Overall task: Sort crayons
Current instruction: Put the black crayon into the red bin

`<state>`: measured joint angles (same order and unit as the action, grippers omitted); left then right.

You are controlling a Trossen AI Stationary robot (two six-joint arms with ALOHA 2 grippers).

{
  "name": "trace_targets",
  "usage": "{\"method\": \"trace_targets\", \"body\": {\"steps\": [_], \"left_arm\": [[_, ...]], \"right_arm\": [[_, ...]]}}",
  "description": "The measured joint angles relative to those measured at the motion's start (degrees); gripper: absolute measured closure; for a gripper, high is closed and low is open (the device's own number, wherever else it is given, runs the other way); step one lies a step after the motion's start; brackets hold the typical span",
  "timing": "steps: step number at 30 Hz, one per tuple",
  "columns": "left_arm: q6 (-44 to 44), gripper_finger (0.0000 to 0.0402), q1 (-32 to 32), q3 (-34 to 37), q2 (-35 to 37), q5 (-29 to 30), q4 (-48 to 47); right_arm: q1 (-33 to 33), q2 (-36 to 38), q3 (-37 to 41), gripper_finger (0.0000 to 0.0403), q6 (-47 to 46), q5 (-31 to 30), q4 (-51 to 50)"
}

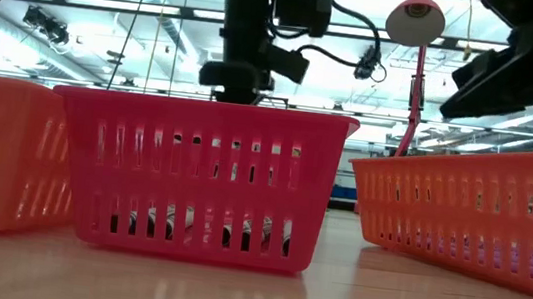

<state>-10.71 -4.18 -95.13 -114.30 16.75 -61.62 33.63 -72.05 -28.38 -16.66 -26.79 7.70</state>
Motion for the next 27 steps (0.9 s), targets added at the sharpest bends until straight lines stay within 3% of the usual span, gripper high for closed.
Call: {"method": "trace_targets", "body": {"steps": [6, 12, 20, 27], "left_arm": [[18.9, 0.0285, -3.7, 4.0, 0.0, 0.5, 12.0], [38.2, 0.0285, -9.7, 6.0, 0.0, -1.5, 14.7], [41.4, 0.0243, -11.7, 7.5, -1.3, -3.3, 21.1], [40.3, 0.0219, -11.2, 7.4, -5.9, -4.1, 20.9]], "right_arm": [[0.1, 0.0, 0.0, 0.03, 0.5, -0.5, 0.3], [0.5, 0.0, 0.0, 0.03, 0.3, 0.5, 0.1], [0.7, 0.0, 0.0, 0.03, 1.7, -0.2, 0.0], [0.7, 0.0, 0.0, 0.03, 1.6, -0.3, -0.1]]}}
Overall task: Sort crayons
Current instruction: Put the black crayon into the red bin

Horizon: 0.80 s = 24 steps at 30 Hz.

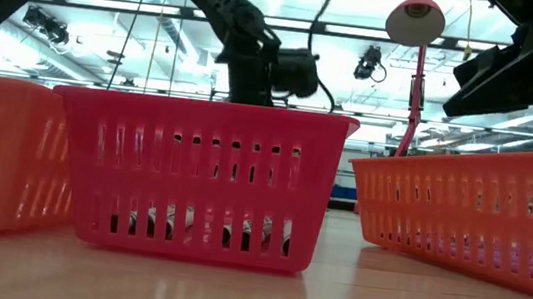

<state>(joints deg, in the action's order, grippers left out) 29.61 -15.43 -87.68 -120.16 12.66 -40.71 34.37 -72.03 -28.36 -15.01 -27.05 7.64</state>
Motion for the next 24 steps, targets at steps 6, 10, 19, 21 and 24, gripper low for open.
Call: {"method": "trace_targets", "body": {"steps": [6, 10, 19, 21, 24], "left_arm": [[-1.9, 0.0219, 0.3, -0.1, -1.7, 0.3, -2.0], [-4.2, 0.022, 0.2, -0.2, -1.7, 0.3, -2.6], [-9.4, 0.0258, 0.3, -0.2, -1.7, -1.1, -3.4], [-11.1, 0.0268, 0.3, -0.2, -1.7, -1.2, -3.7], [-13.6, 0.0286, 0.3, -0.2, -1.7, -1.4, -3.8]], "right_arm": [[0.1, 0.0, 0.0, 0.03, -0.2, 0.0, -0.6], [0.1, 0.0, 0.0, 0.03, -0.1, -0.1, -0.6], [0.1, 0.0, 0.0, 0.03, -0.1, -0.3, -0.6], [0.1, 0.0, 0.0, 0.03, -0.1, -0.3, -0.6], [0.1, 0.0, 0.0, 0.03, -0.2, -0.3, -0.8]]}}
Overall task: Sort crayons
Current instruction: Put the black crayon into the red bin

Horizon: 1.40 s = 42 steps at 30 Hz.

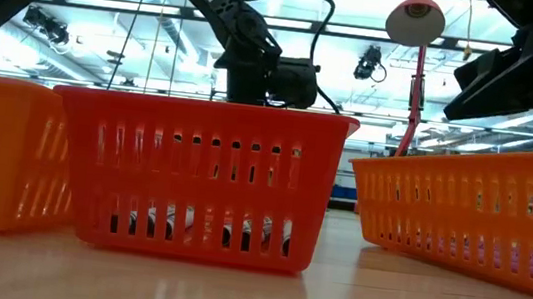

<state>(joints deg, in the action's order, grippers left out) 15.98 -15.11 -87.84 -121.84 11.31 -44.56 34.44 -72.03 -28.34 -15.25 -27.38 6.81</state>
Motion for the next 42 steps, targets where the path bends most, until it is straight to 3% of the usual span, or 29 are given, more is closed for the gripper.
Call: {"method": "trace_targets", "body": {"steps": [8, 16, 23, 32, 36, 42], "left_arm": [[-3.8, 0.0331, 0.0, -1.2, 0.1, -0.8, -1.8], [-5.3, 0.0348, 0.4, -5.4, -0.1, -1.5, -6.0], [-5.3, 0.0354, 0.6, -7.0, -0.1, -1.6, -8.7], [-5.0, 0.0353, -2.9, -7.0, -0.1, 2.5, -11.7], [-5.0, 0.0328, -5.0, -7.0, -0.1, 1.5, -11.7], [-5.7, 0.0253, -6.5, -6.1, -0.1, 1.0, -11.3]], "right_arm": [[0.0, 0.0, 0.0, 0.03, 0.0, 0.0, -0.3], [0.0, 0.0, 0.0, 0.03, 0.0, 0.0, -0.3], [0.0, 0.0, 0.0, 0.03, 0.0, 0.0, -0.3], [0.0, 0.0, 0.0, 0.03, -0.1, 0.0, -0.1], [0.0, 0.0, 0.0, 0.03, -0.1, 0.1, -0.1], [0.0, 0.0, 0.0, 0.03, -0.1, 0.2, -0.2]]}}
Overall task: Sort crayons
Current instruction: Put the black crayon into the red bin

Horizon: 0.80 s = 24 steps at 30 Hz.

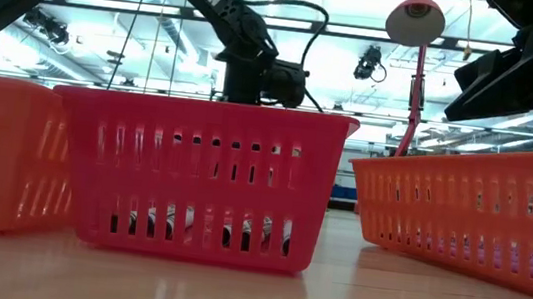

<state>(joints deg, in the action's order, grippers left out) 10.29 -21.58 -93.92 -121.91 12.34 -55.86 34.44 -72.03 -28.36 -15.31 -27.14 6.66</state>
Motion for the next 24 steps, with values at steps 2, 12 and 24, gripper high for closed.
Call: {"method": "trace_targets", "body": {"steps": [2, 12, 24], "left_arm": [[-1.4, 0.0238, -0.4, 0.8, 0.0, 0.0, 1.5], [-3.8, 0.0234, -0.8, 6.9, 0.5, -1.4, 7.9], [-5.7, 0.0342, -0.8, 7.5, 0.3, -6.3, 8.4]], "right_arm": [[0.0, 0.0, 0.0, 0.03, 0.0, 0.0, 0.0], [0.0, 0.0, 0.0, 0.03, 0.0, 0.2, 0.0], [0.0, 0.0, 0.0, 0.03, 0.0, 0.2, -0.1]]}}
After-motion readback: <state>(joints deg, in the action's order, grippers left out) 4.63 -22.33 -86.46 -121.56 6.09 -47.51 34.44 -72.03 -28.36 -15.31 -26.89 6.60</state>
